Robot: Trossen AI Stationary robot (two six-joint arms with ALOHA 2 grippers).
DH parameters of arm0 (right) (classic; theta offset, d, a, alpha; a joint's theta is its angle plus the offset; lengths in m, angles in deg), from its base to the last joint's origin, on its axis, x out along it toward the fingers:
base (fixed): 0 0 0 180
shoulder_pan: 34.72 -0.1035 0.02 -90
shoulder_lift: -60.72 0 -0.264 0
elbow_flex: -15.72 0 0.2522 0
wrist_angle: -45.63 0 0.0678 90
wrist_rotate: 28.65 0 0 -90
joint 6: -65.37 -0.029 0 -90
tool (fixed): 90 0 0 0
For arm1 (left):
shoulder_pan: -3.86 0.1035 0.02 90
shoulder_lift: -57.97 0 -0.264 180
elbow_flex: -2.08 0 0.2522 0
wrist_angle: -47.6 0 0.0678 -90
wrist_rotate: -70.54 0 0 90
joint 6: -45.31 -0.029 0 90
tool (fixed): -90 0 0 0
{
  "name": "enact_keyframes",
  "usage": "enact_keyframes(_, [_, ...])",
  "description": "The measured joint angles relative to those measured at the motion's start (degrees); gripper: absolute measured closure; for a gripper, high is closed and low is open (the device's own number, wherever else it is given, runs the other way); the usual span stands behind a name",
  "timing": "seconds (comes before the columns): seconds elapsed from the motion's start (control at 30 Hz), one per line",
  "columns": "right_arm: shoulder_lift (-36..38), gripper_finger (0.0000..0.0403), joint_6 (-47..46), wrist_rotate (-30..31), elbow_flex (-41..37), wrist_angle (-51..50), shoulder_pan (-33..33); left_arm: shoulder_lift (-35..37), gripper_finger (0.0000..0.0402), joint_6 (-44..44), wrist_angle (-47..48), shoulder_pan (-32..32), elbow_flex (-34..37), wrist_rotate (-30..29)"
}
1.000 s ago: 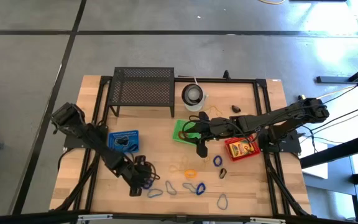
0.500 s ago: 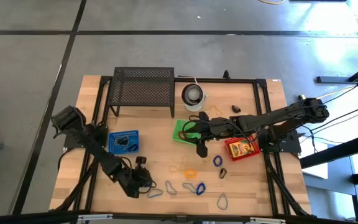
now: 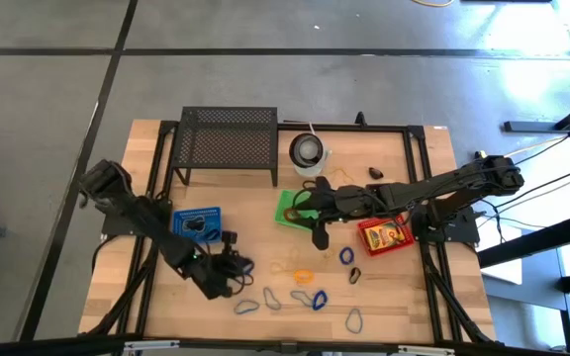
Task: Pick & Place Office Desk Supplies
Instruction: Put the blue spring keychain into the green bin
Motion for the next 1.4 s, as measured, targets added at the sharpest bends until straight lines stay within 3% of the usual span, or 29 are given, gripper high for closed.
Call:
enact_keyframes(0.23, [-2.1,0.0229,3.0,-4.7,0.0,7.2,-0.1,6.5,0.0382,-3.4,-3.5,3.3,0.0,-28.5])
enact_keyframes(0.33, [-2.7,0.0230,3.4,-6.0,0.0,8.6,-0.1,7.5,0.0382,-6.2,-8.6,4.3,0.0,-34.9])
enact_keyframes(0.4, [-2.8,0.0230,3.4,-6.0,0.0,9.1,-0.1,7.4,0.0382,-10.0,-12.8,4.8,0.0,-36.2])
enact_keyframes(0.63, [-4.2,0.0230,3.4,-6.1,0.0,9.4,-0.1,6.2,0.0382,-25.2,-31.7,6.8,-0.1,-35.9])
enact_keyframes(0.73, [-4.8,0.0230,4.4,-6.1,0.0,9.9,-0.1,6.0,0.0382,-29.0,-36.9,6.9,-0.1,-33.0])
enact_keyframes(0.97, [-5.0,0.0230,8.7,-6.1,0.0,10.5,-0.1,6.0,0.0382,-36.3,-44.6,7.9,-0.1,-24.2])
enact_keyframes(1.17, [-5.0,0.0230,9.4,-6.1,0.0,10.5,-0.1,6.0,0.0382,-43.8,-47.6,11.3,-0.2,-12.3])
enact_keyframes(1.4, [-5.0,0.0230,9.4,-6.0,0.0,10.5,-0.1,6.0,0.0382,-49.0,-51.3,14.5,-0.2,-9.2])
